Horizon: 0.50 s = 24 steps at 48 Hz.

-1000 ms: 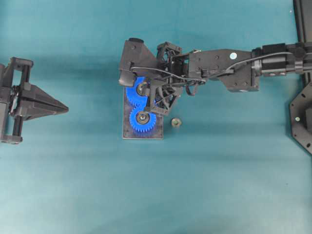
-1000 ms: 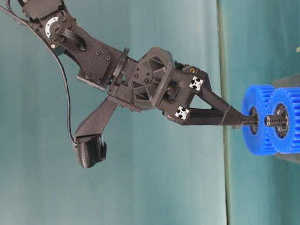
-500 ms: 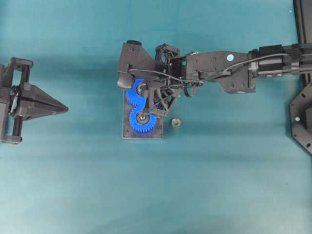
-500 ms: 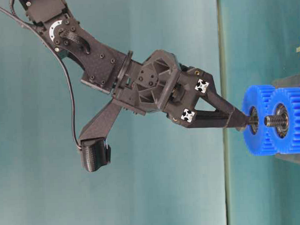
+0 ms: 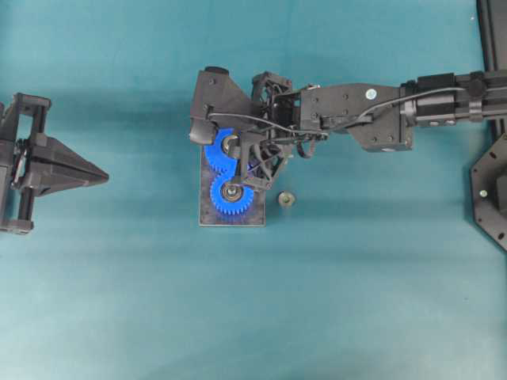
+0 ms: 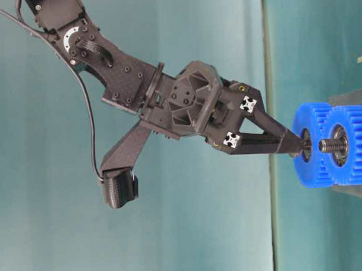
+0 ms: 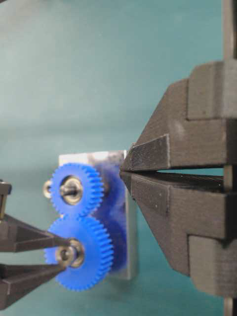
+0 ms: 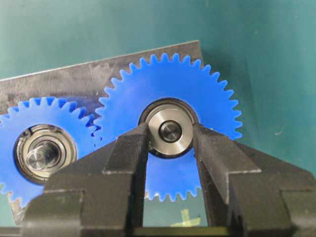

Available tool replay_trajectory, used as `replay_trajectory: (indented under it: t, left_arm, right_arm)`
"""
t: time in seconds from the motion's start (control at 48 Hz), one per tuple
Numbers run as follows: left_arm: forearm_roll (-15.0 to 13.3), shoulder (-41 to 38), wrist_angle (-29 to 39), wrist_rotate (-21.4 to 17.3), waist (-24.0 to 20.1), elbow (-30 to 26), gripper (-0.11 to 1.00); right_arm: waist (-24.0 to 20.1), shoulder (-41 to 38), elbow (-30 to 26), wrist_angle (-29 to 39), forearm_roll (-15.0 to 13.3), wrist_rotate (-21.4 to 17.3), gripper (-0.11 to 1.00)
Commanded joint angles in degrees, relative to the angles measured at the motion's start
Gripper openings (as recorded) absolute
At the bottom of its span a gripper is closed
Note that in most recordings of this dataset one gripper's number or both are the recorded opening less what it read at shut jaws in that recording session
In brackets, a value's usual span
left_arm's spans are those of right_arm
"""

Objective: Insert the washer onto the shaft.
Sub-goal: 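Lower the washer onto the gear shaft and open the right gripper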

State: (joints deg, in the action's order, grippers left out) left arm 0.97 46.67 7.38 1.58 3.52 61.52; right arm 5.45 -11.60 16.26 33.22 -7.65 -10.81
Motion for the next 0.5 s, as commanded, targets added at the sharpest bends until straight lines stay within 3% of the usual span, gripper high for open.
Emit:
replay_trajectory:
  t: [0.0, 0.167, 0.375, 0.479]
  left_arm:
    - [0.09, -0.18, -0.53, 0.18, 0.00, -0.62, 0.00]
    - [0.18, -0.09, -0.53, 0.18, 0.00, -0.70, 0.00]
    - [0.18, -0.09, -0.53, 0.35, 0.00, -0.79, 0.00]
    - [0.18, -0.09, -0.44, 0.53, 0.00, -1.32, 0.00]
  right_arm:
    - [0.00, 0.97, -0.88, -0.09, 0.09, 0.09, 0.33]
    - [0.26, 1.23, -0.88, -0.26, 0.09, 0.00, 0.33]
    - [0.44, 2.46, -0.79, -0.62, -0.09, 0.35, 0.87]
    - [0.44, 4.48, 0.18, -0.18, -1.05, 0.53, 0.87]
